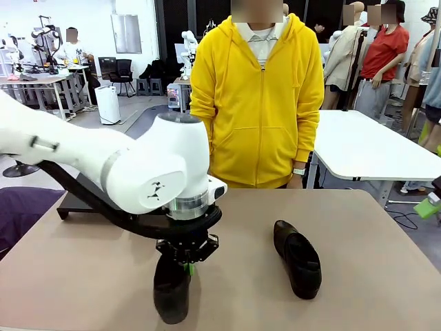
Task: Organize the shoes by placing them on the stand.
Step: Place the Shoe from the middle of the table onto the Shoes Stand.
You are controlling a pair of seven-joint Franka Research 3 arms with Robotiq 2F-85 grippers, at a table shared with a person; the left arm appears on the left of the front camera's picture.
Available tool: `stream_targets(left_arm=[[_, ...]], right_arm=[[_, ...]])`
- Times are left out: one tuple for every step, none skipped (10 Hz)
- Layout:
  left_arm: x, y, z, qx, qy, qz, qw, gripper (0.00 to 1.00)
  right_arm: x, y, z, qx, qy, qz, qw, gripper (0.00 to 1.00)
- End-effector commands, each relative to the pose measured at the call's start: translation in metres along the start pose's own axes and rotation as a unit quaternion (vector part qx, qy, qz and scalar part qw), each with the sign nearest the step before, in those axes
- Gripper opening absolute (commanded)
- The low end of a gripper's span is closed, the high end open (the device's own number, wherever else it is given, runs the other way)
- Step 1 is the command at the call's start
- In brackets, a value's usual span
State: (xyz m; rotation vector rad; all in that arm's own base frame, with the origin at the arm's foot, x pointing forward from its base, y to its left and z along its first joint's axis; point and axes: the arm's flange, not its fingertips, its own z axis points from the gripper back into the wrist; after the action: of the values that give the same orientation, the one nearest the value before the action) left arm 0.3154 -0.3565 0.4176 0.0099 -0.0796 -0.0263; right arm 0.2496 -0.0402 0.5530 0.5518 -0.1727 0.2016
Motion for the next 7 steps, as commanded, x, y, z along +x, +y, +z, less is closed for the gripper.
stream_targets(left_arm=[[-0.035,0.023,0.030,-0.005,-0.022,-0.075,0.997,0.00],[-0.046,0.027,0.036,-0.002,-0.063,-0.046,0.997,0.00],[-0.056,0.034,0.043,-0.012,-0.117,-0.004,0.993,0.00],[-0.067,0.046,0.049,-0.019,-0.166,0.007,0.986,0.00],[-0.079,0.066,0.053,-0.006,-0.196,0.001,0.981,0.00],[-0.088,0.086,0.053,-0.011,-0.191,-0.061,0.980,0.00],[-0.091,0.103,0.050,-0.036,-0.193,-0.055,0.979,0.00]], right_arm=[[0.001,0.005,0.004,0.010,-0.001,-0.003,1.000,1.00],[0.001,0.005,0.004,0.010,-0.001,-0.003,1.000,1.00],[0.001,0.005,0.004,0.010,-0.001,-0.003,1.000,1.00],[0.001,0.005,0.004,0.010,-0.001,-0.003,1.000,1.00],[0.001,0.005,0.004,0.010,-0.001,-0.003,1.000,1.00],[0.001,0.005,0.004,0.010,-0.001,-0.003,1.000,1.00],[0.001,0.005,0.004,0.010,-0.001,-0.003,1.000,1.00]])
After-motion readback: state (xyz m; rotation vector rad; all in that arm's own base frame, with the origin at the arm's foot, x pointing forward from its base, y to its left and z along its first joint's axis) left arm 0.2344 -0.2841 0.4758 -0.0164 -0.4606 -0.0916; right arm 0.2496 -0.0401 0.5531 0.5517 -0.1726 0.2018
